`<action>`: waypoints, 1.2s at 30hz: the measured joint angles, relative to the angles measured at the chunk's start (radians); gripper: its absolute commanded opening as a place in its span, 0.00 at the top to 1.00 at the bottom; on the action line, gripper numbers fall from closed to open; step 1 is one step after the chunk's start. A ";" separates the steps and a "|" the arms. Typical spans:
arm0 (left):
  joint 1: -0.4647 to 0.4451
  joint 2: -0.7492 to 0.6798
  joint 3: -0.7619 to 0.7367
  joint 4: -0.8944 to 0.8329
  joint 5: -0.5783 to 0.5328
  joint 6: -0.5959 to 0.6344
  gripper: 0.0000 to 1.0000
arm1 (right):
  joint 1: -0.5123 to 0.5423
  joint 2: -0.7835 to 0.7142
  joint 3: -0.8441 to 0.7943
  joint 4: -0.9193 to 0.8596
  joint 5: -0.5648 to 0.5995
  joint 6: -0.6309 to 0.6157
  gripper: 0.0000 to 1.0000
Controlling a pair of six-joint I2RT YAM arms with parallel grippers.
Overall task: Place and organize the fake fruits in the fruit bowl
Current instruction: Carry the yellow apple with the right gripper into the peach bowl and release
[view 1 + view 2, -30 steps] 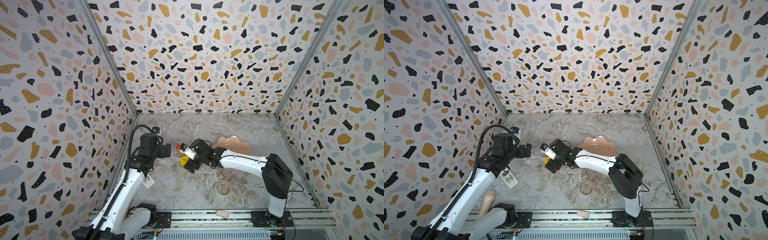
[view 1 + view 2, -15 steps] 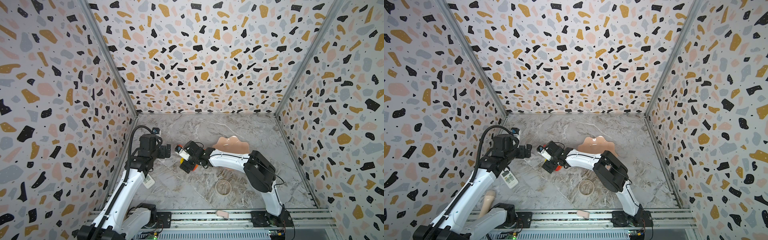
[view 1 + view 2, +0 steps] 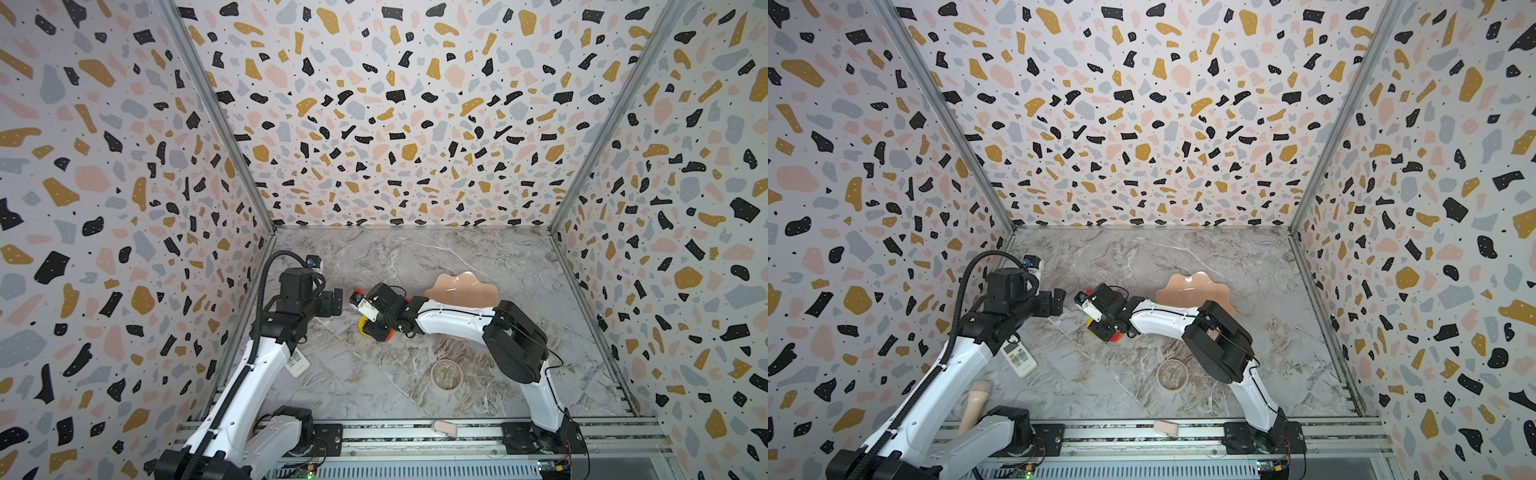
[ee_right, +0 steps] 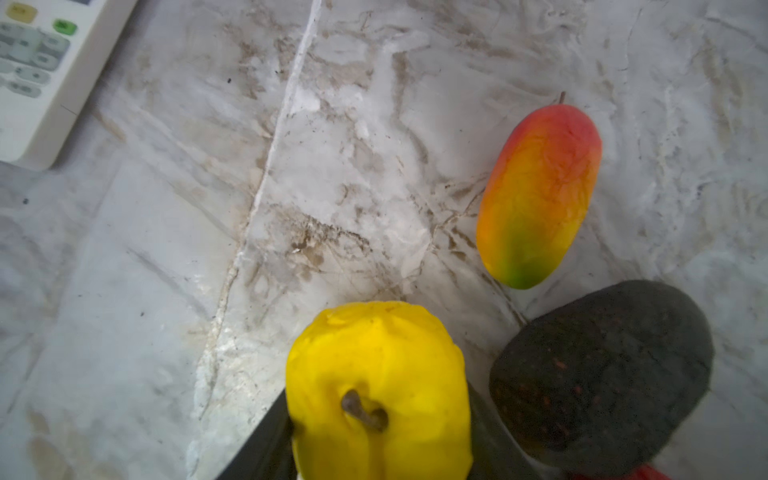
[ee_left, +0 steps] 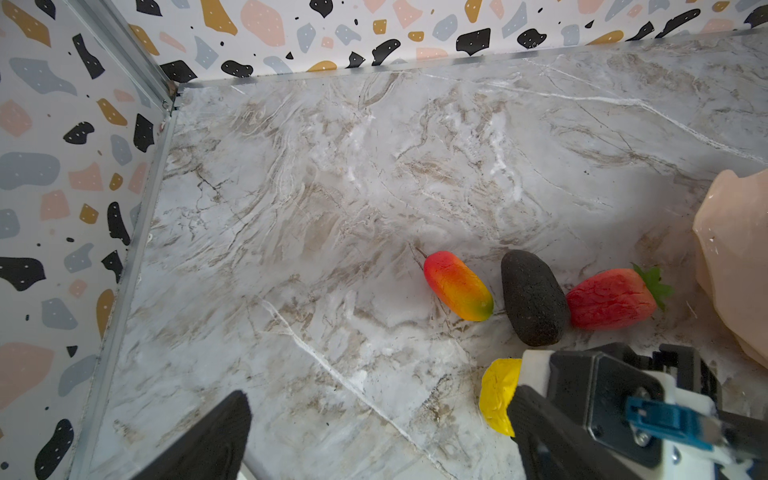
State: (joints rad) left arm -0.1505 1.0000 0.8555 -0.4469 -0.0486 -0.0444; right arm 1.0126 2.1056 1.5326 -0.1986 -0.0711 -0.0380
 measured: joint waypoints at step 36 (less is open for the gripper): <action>0.005 0.025 0.000 0.002 0.023 0.008 0.00 | -0.509 -0.697 -0.634 -0.053 0.127 0.031 0.63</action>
State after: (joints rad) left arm -0.1459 1.0252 0.8555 -0.4454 -0.0261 -0.0364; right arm 0.5034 1.4086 0.8982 -0.2520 0.0563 -0.0074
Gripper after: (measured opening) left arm 0.995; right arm 0.541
